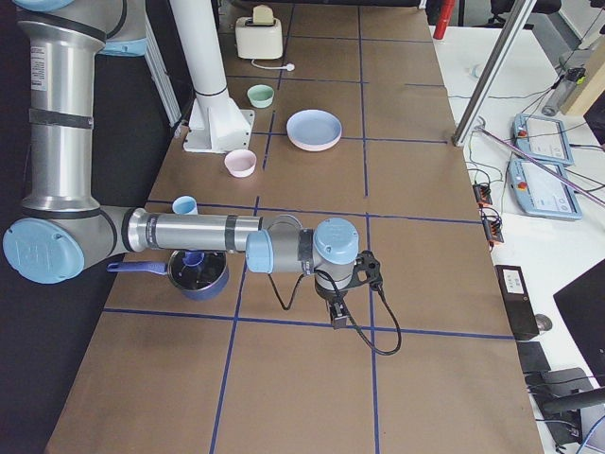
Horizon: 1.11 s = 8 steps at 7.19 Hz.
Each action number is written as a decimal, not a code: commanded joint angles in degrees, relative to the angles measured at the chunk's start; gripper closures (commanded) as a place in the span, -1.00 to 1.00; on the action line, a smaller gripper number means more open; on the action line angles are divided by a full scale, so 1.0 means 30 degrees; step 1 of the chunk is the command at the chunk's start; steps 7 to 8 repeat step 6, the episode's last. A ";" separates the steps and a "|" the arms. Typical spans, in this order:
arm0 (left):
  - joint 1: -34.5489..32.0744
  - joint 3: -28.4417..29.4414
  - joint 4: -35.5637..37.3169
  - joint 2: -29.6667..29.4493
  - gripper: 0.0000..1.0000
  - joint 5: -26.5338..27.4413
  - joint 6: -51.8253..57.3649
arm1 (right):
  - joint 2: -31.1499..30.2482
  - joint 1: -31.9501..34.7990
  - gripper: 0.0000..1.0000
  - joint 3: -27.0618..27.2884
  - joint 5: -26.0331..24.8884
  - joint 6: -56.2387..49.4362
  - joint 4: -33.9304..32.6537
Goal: Stack three plates with pink and blue
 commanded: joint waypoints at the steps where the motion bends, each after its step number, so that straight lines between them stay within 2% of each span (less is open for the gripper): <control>1: -0.0045 -0.0323 0.0196 0.0097 -1.00 -0.0001 0.0075 | 0.0170 -0.0009 -1.00 0.0253 -0.0031 0.0023 -0.0286; 8: -0.0046 -0.0178 0.0080 -0.0078 -1.00 0.0059 0.0046 | 0.0112 -0.0010 -1.00 0.0224 -0.0266 0.0082 -0.0551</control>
